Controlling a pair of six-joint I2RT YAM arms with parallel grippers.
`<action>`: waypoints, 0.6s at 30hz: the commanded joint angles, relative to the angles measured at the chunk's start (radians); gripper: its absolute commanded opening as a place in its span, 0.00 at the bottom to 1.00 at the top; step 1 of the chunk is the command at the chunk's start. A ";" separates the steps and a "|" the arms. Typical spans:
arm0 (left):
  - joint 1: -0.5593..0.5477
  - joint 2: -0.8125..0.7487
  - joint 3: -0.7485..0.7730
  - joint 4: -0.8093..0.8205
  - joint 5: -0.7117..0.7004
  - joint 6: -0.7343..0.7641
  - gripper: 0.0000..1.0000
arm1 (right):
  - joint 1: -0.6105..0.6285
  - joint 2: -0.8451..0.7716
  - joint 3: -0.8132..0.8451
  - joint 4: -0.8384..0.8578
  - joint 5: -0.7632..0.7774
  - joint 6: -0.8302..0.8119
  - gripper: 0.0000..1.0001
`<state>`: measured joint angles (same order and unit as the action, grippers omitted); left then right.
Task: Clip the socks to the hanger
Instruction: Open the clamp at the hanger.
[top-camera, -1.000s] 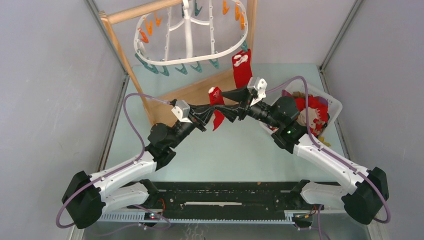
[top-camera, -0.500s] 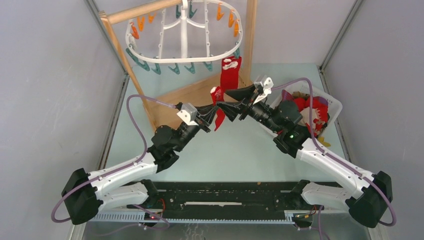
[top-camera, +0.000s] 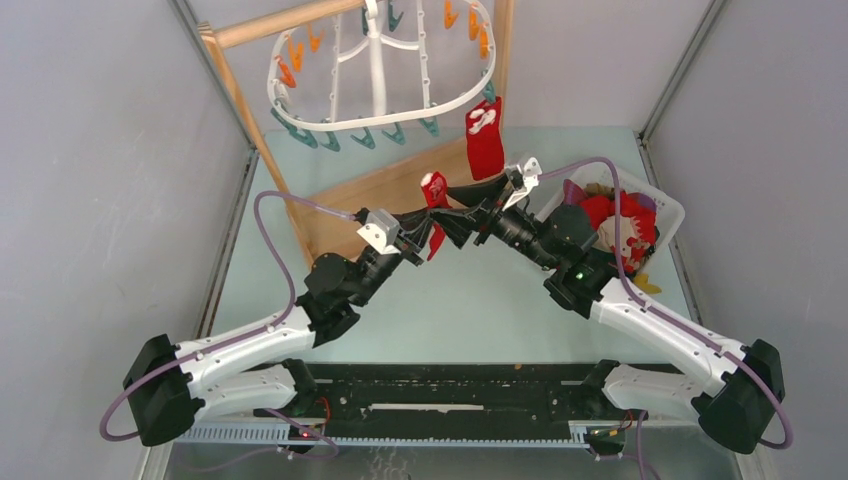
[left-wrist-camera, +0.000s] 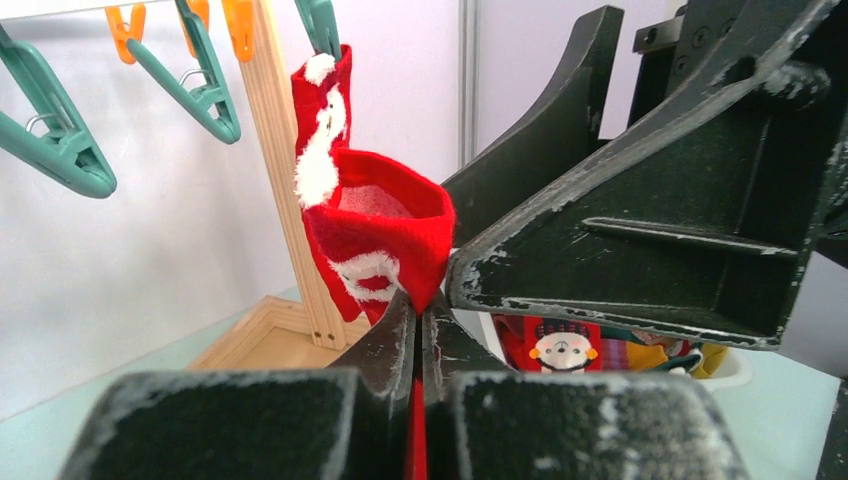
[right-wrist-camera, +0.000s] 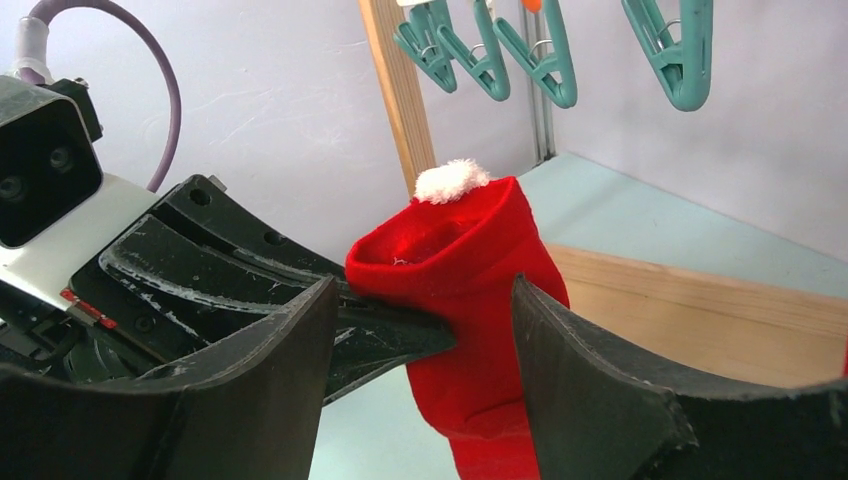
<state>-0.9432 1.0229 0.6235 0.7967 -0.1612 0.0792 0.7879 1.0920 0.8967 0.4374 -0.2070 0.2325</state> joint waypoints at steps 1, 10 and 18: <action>-0.012 -0.002 0.069 0.031 0.013 0.021 0.00 | 0.002 0.004 0.005 0.066 0.018 0.043 0.71; -0.016 0.019 0.086 0.039 0.037 0.022 0.00 | 0.008 0.015 0.005 0.084 0.024 0.106 0.62; -0.018 0.016 0.085 0.037 0.044 0.032 0.00 | 0.009 0.019 0.005 0.072 0.036 0.113 0.51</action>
<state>-0.9527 1.0458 0.6437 0.7979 -0.1287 0.0807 0.7883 1.1084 0.8967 0.4725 -0.1905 0.3275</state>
